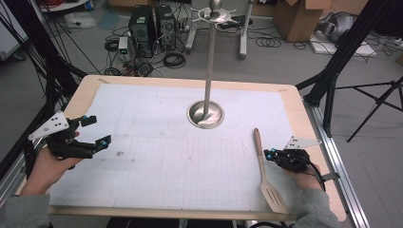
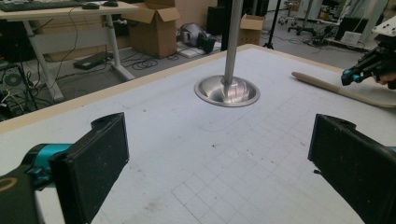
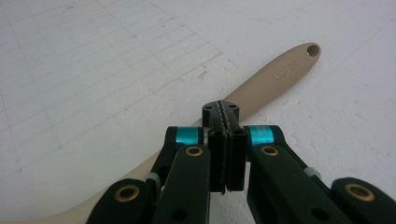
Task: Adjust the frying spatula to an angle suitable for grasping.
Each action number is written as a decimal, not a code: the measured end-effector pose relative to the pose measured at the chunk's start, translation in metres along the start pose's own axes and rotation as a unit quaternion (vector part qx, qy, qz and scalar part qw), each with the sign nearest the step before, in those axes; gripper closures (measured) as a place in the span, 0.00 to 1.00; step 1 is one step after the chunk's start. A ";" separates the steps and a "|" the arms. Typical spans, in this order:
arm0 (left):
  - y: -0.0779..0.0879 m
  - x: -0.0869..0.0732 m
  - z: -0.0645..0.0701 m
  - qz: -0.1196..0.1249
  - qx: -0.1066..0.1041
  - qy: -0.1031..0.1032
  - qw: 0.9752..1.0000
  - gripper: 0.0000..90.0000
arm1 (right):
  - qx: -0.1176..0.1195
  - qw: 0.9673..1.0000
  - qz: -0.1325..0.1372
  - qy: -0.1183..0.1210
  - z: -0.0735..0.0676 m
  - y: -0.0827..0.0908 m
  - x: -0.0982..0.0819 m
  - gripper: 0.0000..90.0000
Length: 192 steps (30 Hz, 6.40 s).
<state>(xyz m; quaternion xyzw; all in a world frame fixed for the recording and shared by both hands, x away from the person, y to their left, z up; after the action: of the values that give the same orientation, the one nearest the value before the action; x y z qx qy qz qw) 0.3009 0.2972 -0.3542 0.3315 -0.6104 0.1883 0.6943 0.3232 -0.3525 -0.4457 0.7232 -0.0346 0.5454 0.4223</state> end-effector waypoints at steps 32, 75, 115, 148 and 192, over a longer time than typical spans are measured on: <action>0.008 -0.009 -0.003 -0.012 0.017 0.006 1.000 0.06 | 0.020 0.998 -0.045 0.031 0.005 -0.028 0.019 1.00; 0.007 -0.007 -0.004 -0.007 0.011 0.007 1.000 0.06 | 0.121 0.981 -0.088 0.121 -0.046 -0.021 0.014 1.00; 0.002 -0.011 -0.004 -0.015 0.006 0.014 1.000 0.06 | 0.044 0.991 -0.047 0.118 -0.034 -0.004 0.031 1.00; 0.005 -0.018 -0.006 -0.026 0.012 0.017 0.999 0.06 | 0.004 0.994 -0.088 0.064 -0.007 -0.043 0.040 1.00; 0.005 -0.018 -0.007 -0.025 0.015 0.019 0.999 0.06 | 0.084 0.978 -0.117 0.154 -0.049 -0.072 0.064 1.00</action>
<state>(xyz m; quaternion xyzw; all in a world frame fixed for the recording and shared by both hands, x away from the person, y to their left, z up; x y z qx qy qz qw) 0.2992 0.3078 -0.3707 0.3531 -0.5859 0.1866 0.7052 0.3486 -0.2478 -0.4320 0.6623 0.1615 0.5983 0.4211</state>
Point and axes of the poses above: each handheld gripper's, and its own axes: y roughly backward along the jaws, x roughly out of its top, z roughly to its right, the point moved 1 cm from there along -y, roughly forward along the jaws
